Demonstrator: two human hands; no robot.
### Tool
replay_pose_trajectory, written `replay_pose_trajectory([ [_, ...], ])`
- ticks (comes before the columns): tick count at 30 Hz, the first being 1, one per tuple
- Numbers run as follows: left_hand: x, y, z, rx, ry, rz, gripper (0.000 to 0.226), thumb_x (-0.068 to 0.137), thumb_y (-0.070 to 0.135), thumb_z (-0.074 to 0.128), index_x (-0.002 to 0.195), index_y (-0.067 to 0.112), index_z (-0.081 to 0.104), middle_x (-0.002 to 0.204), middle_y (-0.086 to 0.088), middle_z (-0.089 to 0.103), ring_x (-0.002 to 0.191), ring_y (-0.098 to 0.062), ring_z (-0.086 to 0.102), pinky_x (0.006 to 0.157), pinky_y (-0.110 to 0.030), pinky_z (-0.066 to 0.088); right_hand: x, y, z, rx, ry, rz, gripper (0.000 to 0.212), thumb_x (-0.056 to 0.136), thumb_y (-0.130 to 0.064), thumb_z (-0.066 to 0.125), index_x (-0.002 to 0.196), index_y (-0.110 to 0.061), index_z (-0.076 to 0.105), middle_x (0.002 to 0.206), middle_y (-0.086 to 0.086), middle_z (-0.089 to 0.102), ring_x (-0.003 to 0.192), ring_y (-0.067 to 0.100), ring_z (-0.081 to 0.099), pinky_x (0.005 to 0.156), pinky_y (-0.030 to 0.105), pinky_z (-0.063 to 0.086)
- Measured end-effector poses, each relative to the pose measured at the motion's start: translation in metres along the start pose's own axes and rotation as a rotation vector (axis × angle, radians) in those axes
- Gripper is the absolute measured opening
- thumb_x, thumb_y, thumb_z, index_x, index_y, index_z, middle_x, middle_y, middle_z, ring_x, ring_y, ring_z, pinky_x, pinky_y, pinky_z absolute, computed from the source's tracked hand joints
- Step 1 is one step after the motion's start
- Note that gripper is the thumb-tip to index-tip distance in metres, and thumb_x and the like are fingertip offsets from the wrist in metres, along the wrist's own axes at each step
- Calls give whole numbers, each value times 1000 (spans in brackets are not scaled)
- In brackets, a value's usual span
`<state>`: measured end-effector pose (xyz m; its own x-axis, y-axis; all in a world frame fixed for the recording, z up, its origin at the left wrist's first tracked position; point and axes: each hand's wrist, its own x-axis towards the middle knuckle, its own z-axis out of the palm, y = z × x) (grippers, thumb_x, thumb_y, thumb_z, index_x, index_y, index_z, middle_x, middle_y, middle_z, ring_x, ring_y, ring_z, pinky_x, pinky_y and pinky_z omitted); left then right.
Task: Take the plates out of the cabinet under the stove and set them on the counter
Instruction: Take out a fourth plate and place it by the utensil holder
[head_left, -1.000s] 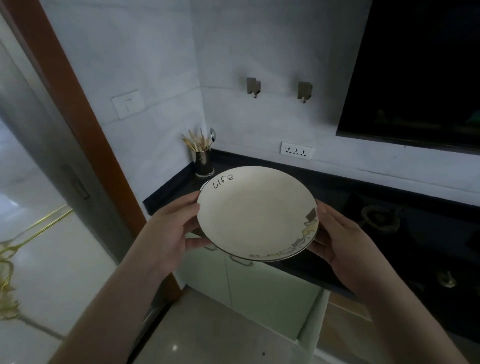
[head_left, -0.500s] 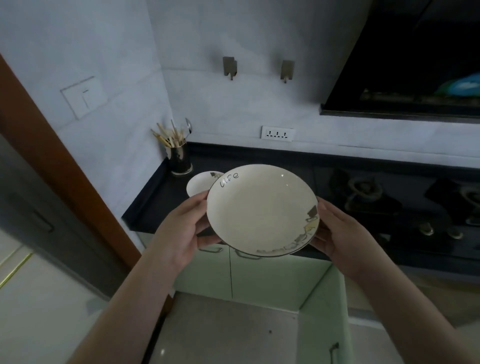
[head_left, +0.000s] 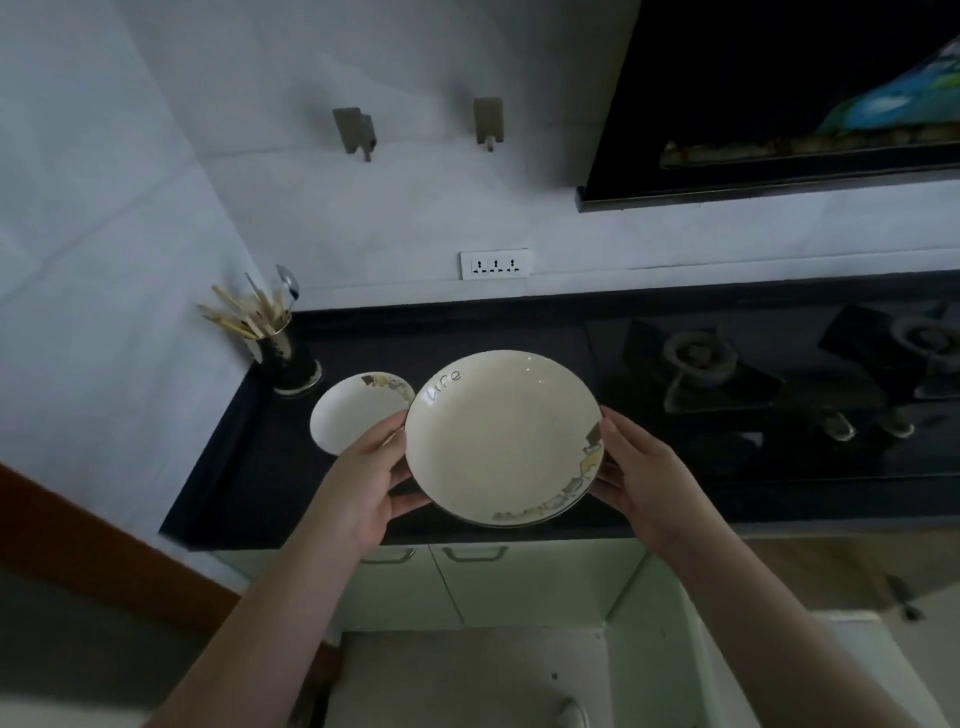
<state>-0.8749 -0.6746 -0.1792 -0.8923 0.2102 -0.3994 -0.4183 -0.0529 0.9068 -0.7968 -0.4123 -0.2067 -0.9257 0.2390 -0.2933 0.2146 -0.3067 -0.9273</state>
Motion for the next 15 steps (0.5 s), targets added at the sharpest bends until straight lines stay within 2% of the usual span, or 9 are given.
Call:
replay_pose_trajectory([
  [3, 34, 9, 9, 19, 33, -51, 25, 98, 25, 58, 117, 37, 70, 107, 7, 75, 94, -15, 73, 63, -40, 61, 30, 1, -5, 14, 11, 34, 33, 104, -28, 41, 105, -43, 71, 109, -2, 75, 97, 17, 72, 68, 26, 59],
  [7, 75, 10, 16, 21, 65, -95, 30, 100, 24, 55, 126, 33, 63, 112, 6, 74, 105, -20, 69, 64, -41, 61, 71, 0, -12, -3, 27, 62, 29, 104, -25, 42, 115, -36, 66, 110, 0, 74, 98, 18, 72, 70, 29, 59],
  [10, 100, 2, 15, -14, 88, -143, 27, 100, 23, 54, 122, 34, 65, 110, 6, 74, 104, -20, 69, 61, -41, 61, 99, 2, -12, -51, 38, 77, 28, 104, -24, 42, 117, -35, 64, 107, -1, 75, 97, 17, 72, 73, 32, 58],
  [15, 139, -15, 2, -34, 87, -230, 24, 99, 25, 53, 113, 37, 69, 107, 5, 75, 94, -17, 73, 61, -42, 61, 137, 15, -5, -109, 81, 134, 29, 103, -22, 44, 119, -34, 65, 107, -3, 75, 96, 14, 72, 69, 28, 58],
])
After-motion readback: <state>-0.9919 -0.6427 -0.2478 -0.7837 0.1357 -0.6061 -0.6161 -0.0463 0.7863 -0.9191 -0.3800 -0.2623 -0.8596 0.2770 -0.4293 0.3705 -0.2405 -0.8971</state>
